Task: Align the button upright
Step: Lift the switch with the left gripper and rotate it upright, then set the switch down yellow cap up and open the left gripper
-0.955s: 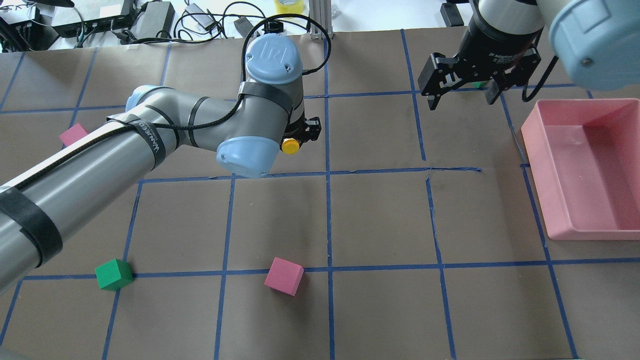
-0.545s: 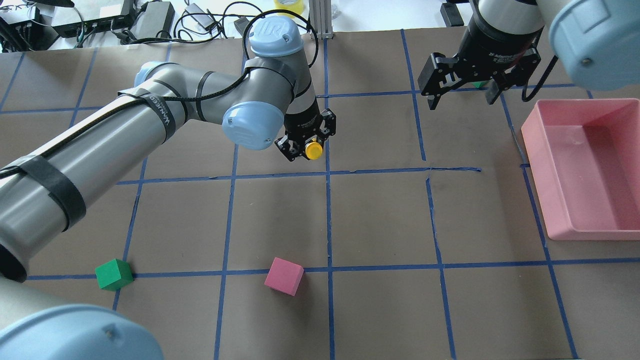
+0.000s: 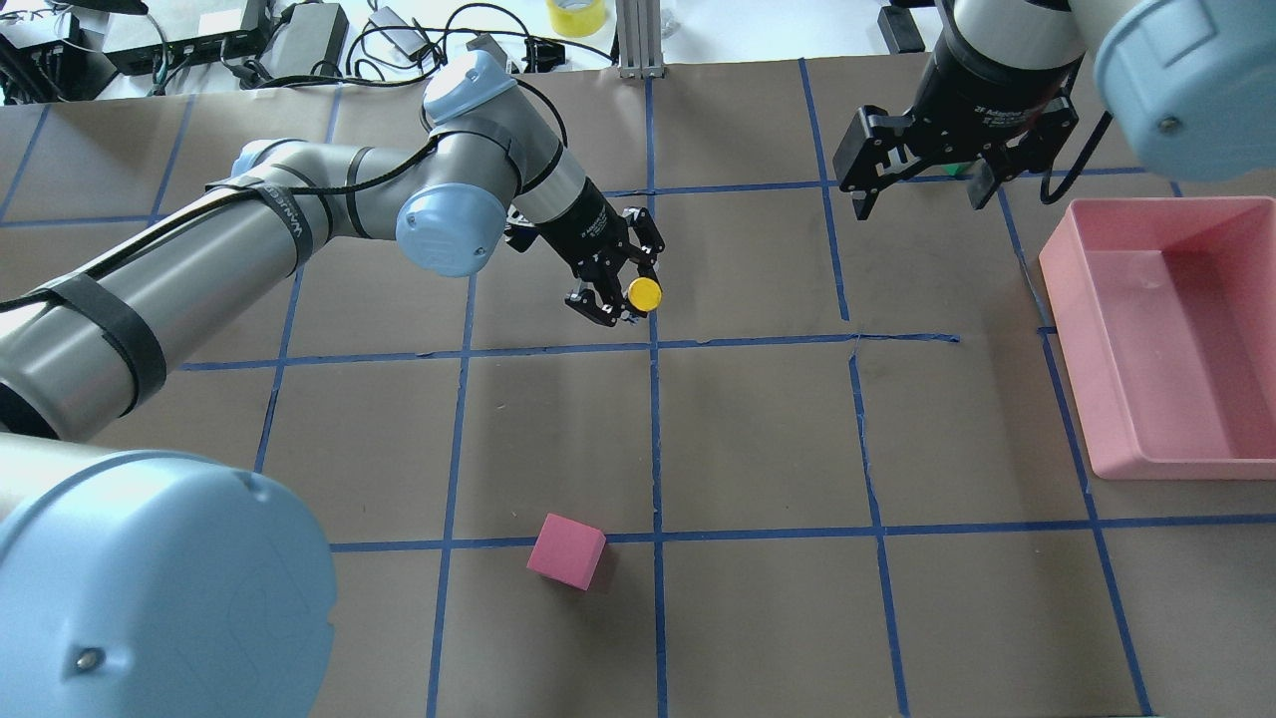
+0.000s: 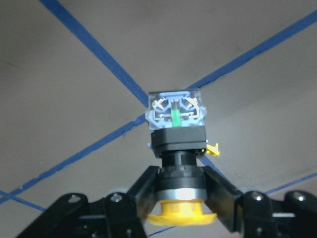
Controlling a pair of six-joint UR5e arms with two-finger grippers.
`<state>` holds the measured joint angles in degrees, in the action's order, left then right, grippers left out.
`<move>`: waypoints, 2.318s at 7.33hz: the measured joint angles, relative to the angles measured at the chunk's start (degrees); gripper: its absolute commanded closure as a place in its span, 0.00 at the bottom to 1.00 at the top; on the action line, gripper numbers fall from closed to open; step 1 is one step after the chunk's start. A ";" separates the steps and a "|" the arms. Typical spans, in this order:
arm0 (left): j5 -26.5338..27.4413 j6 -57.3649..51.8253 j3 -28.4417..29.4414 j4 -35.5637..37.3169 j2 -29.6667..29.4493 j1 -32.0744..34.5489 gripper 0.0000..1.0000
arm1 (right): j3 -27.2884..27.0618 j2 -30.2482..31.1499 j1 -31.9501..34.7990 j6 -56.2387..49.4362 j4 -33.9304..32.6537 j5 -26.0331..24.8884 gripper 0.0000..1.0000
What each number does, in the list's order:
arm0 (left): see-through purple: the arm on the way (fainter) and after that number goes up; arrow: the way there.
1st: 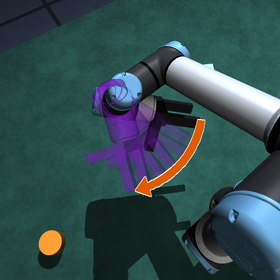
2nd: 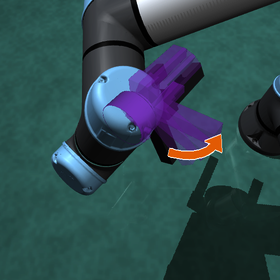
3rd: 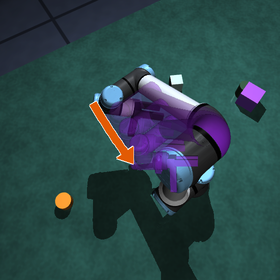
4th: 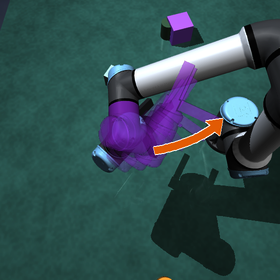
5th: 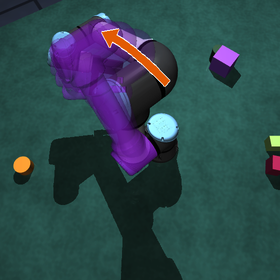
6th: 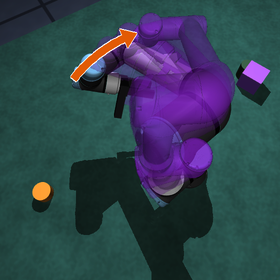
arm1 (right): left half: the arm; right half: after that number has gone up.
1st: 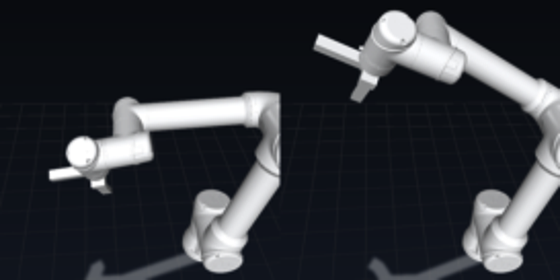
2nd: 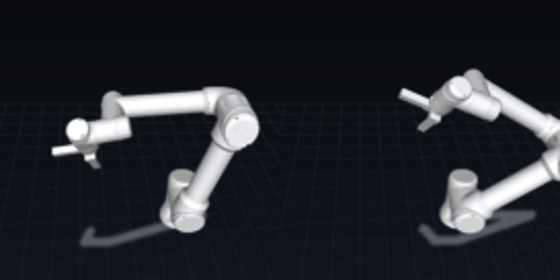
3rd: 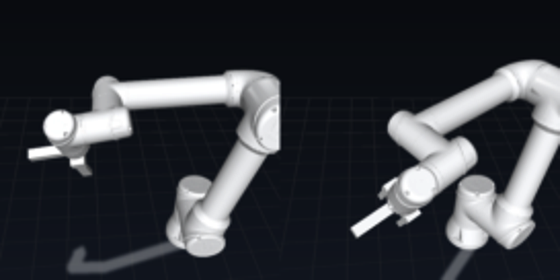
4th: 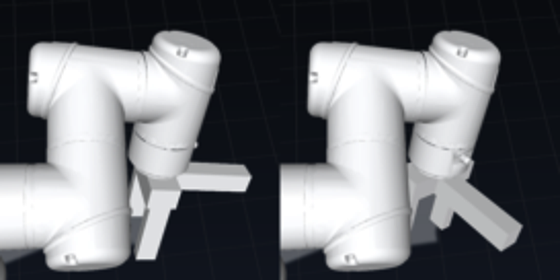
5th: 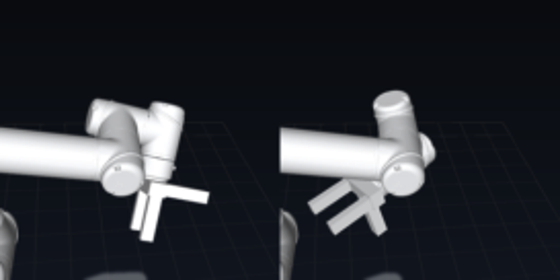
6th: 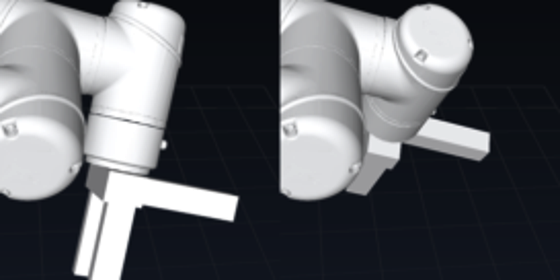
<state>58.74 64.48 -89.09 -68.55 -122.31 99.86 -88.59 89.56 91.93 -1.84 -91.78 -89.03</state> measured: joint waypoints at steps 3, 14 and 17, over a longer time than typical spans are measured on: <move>-3.07 -1.88 -0.58 -1.80 -1.80 -0.26 1.00 | -0.01 0.00 0.00 0.00 0.08 0.00 0.00; -0.08 -7.16 2.51 -2.61 2.96 -1.40 0.00 | -0.01 0.03 0.00 -0.36 0.11 0.00 0.00; 10.62 -14.59 6.99 -11.87 13.63 -2.90 0.00 | 0.00 0.07 0.00 -0.20 0.11 0.00 0.00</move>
<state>69.35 49.89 -82.10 -80.42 -108.68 96.96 -88.59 89.63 91.94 -2.04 -91.67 -89.03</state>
